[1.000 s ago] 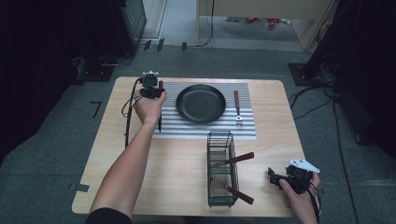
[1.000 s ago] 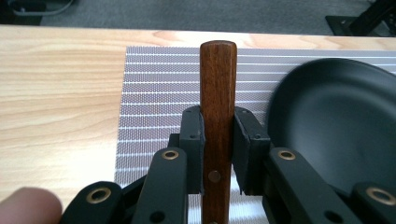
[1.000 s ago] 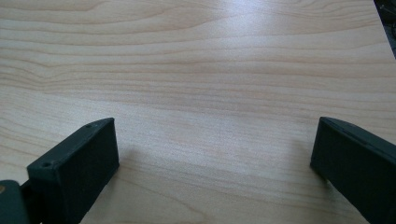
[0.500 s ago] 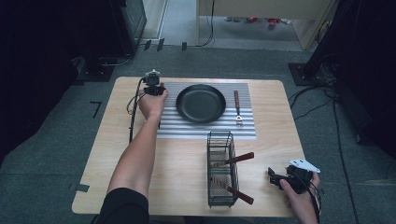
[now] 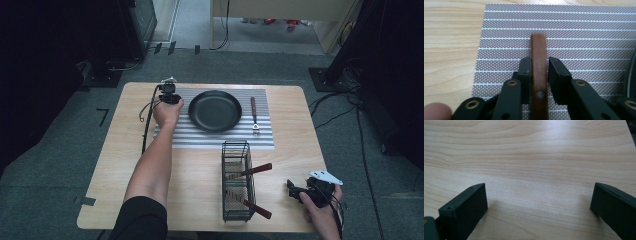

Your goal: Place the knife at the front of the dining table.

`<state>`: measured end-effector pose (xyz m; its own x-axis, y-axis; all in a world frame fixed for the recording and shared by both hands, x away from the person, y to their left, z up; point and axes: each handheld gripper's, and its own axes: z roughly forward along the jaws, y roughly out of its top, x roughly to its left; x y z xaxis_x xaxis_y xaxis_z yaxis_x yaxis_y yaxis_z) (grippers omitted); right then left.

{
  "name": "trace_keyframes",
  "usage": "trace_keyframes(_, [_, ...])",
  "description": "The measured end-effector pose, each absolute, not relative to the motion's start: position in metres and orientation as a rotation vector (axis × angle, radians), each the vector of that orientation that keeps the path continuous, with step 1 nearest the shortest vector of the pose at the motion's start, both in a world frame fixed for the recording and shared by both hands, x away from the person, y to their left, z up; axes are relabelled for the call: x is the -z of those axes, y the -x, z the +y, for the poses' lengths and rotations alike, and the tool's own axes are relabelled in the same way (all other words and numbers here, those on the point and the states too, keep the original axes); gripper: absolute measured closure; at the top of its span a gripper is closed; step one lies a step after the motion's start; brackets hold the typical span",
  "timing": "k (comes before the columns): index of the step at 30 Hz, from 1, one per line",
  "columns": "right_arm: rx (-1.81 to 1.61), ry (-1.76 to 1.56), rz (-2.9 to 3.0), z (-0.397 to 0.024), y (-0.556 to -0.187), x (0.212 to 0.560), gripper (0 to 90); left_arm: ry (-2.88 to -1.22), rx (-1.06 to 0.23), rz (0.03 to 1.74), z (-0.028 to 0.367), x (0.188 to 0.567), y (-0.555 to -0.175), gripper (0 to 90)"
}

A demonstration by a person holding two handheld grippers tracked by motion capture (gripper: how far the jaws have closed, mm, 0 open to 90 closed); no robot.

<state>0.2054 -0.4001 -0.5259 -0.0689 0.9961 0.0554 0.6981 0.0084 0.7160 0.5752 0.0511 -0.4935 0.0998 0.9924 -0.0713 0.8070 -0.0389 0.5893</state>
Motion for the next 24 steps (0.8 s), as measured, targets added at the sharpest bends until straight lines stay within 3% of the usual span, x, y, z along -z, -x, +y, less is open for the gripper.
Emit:
trace_keyframes(1, [-0.819,-1.732,1.817,-0.400,-0.206,0.526,0.4,-1.892,-0.475,1.749,0.052,0.493,-0.576,64.8])
trace_keyframes(7, [-0.822,-1.734,1.817,-0.400,-0.205,0.526,0.4,-1.905,-0.446,1.751,0.061,0.487,-0.576,57.6])
trace_keyframes(15, [-0.810,-1.727,1.820,-0.399,-0.206,0.526,0.4,-1.943,-0.328,1.761,0.065,0.487,-0.573,70.8])
trace_keyframes(18, [-0.809,-1.728,1.819,-0.399,-0.206,0.526,0.4,-1.926,-0.324,1.796,0.066,0.486,-0.574,75.9])
trace_keyframes(24, [-0.813,-1.729,1.819,-0.399,-0.206,0.526,0.4,-1.921,-0.399,1.843,0.067,0.486,-0.575,77.0])
